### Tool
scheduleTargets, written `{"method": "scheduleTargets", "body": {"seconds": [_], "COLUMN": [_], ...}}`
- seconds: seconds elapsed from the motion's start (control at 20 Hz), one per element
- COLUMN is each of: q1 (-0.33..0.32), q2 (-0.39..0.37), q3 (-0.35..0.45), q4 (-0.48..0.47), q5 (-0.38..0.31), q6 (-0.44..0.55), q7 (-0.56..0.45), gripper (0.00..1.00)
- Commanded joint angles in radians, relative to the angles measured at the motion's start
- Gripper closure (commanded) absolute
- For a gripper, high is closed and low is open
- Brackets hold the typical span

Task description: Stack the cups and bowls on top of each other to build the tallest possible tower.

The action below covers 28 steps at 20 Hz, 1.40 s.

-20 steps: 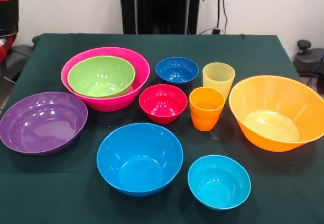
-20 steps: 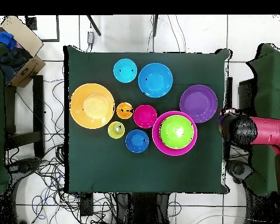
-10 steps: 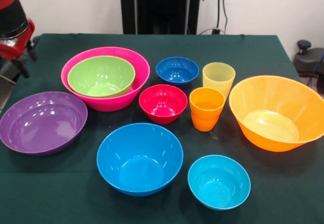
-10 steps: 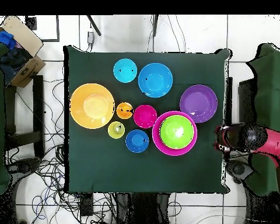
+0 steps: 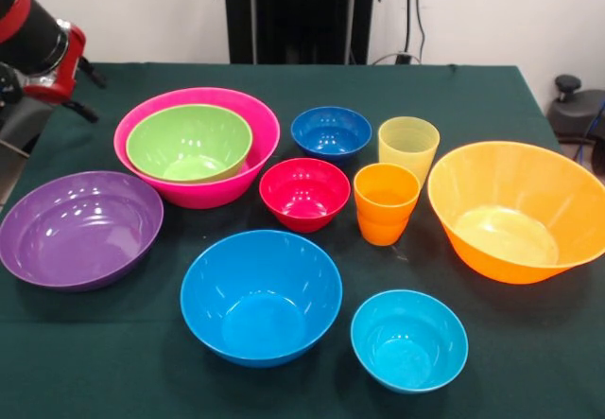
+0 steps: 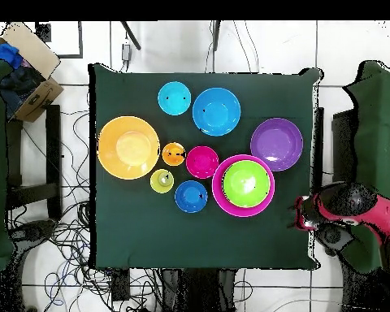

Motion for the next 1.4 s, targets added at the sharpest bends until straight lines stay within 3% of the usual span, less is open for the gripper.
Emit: {"method": "scheduleTargets", "body": {"seconds": [0.05,0.15,0.2,0.35,0.55,1.0,1.15,1.25,1.35,1.4], "q1": [-0.065,-0.061,-0.057,-0.039,-0.026,-0.028,-0.059,-0.066,-0.062,-0.046], "q2": [0.191,0.215,0.222,0.243,0.268,0.208,0.224,0.228,0.197,0.159], "q3": [0.146,0.139,0.126,0.107,0.088,0.078,0.108,0.111,0.099,0.086], "q4": [-0.120,-0.145,-0.140,-0.165,-0.208,-0.118,-0.106,-0.123,-0.123,-0.121], "q5": [0.169,0.244,0.307,0.397,0.432,0.464,0.446,0.394,0.253,0.095], "q6": [0.235,0.277,0.248,0.255,0.310,0.278,0.256,0.275,0.190,0.074], "q7": [-0.365,-0.225,-0.076,0.064,0.024,0.048,-0.052,-0.140,-0.272,-0.392], "gripper": [0.00,0.00,0.00,0.00,0.00,0.00,0.00,0.00,0.00,0.00]}}
